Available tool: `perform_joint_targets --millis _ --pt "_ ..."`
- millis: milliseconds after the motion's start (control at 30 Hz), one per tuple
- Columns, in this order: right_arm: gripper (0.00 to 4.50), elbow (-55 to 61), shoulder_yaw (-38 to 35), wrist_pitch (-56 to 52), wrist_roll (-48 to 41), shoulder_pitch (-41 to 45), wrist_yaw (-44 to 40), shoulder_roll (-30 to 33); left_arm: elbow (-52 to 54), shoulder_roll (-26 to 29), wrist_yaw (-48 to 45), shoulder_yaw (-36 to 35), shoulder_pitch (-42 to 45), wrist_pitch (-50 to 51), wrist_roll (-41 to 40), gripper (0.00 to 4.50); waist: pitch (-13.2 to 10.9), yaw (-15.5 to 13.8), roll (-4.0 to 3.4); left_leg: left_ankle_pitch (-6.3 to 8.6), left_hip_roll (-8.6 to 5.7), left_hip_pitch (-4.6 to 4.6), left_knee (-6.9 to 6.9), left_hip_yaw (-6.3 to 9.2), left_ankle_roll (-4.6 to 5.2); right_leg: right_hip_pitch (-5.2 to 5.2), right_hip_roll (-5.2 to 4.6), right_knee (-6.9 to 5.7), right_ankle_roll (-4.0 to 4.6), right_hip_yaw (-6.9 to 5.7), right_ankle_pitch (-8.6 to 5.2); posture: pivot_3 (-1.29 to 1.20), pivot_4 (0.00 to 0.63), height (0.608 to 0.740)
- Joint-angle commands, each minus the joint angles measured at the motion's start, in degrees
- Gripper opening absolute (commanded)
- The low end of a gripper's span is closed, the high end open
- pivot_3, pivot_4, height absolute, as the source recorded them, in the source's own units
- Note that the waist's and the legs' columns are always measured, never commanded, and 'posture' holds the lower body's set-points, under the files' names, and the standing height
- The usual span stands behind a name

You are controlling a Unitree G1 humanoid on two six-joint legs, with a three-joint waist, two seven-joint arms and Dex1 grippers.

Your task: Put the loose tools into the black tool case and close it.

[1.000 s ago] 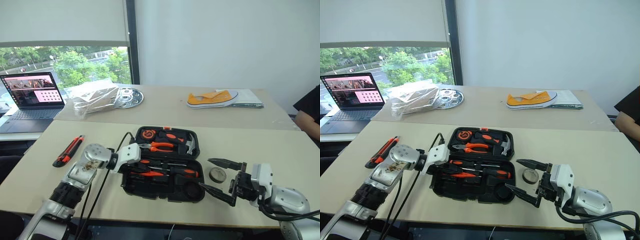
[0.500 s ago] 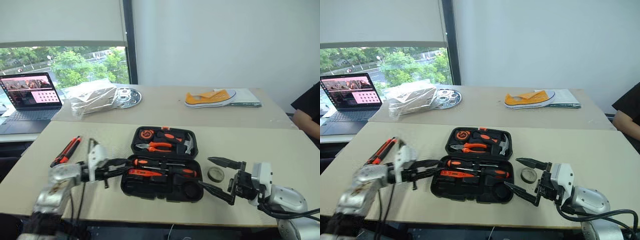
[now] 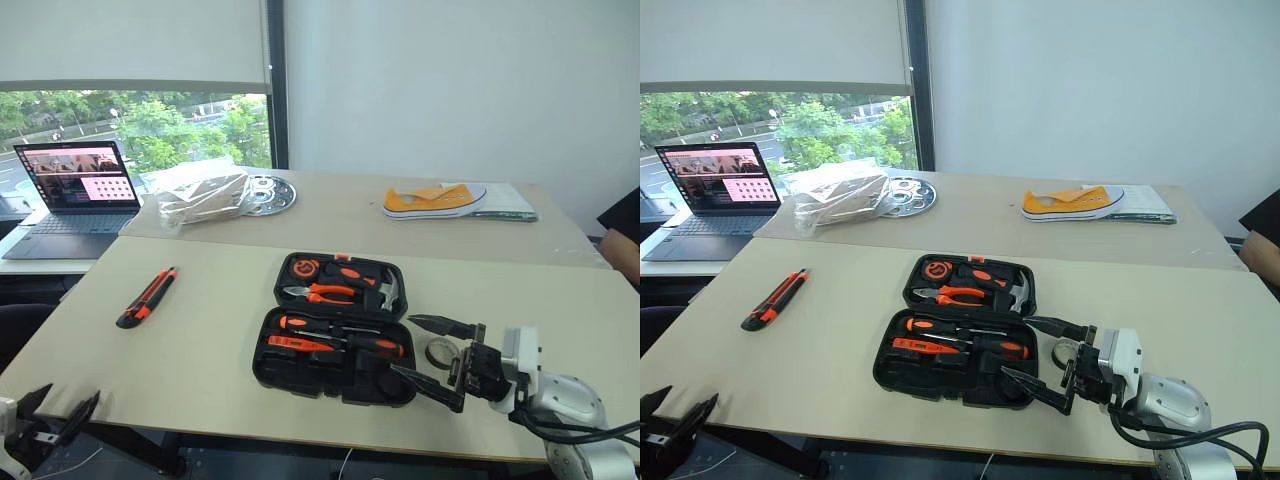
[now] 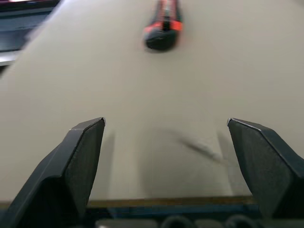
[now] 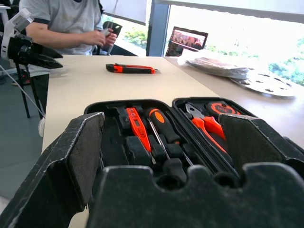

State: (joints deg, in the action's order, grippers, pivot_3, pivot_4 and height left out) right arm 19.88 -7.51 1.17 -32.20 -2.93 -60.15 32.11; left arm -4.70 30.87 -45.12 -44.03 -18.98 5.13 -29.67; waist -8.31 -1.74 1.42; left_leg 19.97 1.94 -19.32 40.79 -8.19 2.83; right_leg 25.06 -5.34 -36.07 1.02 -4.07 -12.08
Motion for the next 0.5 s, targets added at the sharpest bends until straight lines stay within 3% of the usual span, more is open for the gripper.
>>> perform_joint_targets --millis 33,233,500 --pt "4.50 1.56 0.07 0.27 -1.84 1.85 0.11 -0.67 1.45 3.64 6.04 1.67 7.31 6.74 -1.56 4.43 0.02 -0.11 0.03 -0.02 0.00 0.00 0.00 0.00 -0.02 -0.02 0.02 -0.02 -0.01 -0.01 0.02 0.00 0.150 0.740" --pt "4.50 3.66 2.22 -2.51 -2.70 4.24 3.18 -2.68 -6.86 12.49 11.47 10.82 26.23 22.21 0.78 4.43 0.04 0.52 0.10 -0.15 -0.01 -0.01 -0.02 -0.03 -0.23 0.00 0.29 -0.15 0.07 -0.39 0.07 0.00 0.150 0.740" --pt "4.50 3.38 3.19 -2.69 -2.43 4.70 6.15 -4.92 -33.44 16.64 8.37 25.46 47.62 19.52 11.90 4.43 0.04 2.14 0.09 -0.18 -0.04 -0.01 -0.16 -0.28 -0.43 0.12 1.00 -0.11 0.07 -0.36 0.04 0.00 0.150 0.740"
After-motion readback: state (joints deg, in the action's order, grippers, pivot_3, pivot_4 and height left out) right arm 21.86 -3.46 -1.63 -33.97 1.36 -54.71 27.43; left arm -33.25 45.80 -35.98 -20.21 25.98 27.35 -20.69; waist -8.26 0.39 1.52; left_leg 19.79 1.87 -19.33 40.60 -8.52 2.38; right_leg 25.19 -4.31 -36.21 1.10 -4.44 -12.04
